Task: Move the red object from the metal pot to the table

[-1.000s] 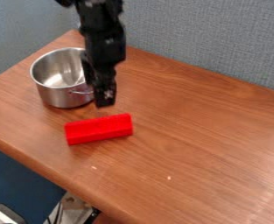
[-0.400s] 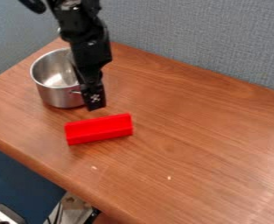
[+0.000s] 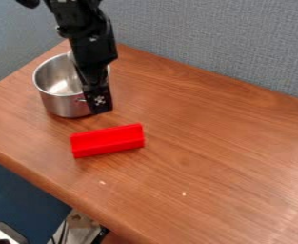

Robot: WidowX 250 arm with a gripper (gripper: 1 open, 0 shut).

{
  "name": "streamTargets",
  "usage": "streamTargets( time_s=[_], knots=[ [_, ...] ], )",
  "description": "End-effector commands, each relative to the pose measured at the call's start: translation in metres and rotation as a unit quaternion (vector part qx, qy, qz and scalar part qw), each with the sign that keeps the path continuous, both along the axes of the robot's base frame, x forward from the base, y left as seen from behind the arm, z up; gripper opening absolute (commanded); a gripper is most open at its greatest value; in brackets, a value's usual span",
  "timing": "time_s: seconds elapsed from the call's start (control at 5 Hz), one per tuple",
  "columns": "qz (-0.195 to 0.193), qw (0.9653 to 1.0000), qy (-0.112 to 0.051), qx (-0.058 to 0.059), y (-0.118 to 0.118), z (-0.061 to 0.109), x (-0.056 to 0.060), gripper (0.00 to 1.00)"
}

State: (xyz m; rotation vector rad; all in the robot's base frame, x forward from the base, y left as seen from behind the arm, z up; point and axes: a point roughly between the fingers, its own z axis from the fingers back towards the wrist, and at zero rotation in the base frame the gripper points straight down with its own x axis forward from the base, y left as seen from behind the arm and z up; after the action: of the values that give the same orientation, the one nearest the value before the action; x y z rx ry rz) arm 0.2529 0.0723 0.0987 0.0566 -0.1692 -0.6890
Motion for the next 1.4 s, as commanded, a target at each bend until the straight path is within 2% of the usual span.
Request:
streamTargets(
  time_s=[0.0, 0.8, 1.2],
  knots=[
    [0.005, 0.9998, -0.019, -0.001, 0.0005, 0.0118, -0.0011, 1.0],
    [-0.005, 0.9997, -0.012, -0.022, -0.0023, 0.0089, -0.0058, 1.0],
    [-0.005, 0.9994, -0.009, -0.034, -0.0046, 0.0138, -0.0077, 1.0]
  ],
)
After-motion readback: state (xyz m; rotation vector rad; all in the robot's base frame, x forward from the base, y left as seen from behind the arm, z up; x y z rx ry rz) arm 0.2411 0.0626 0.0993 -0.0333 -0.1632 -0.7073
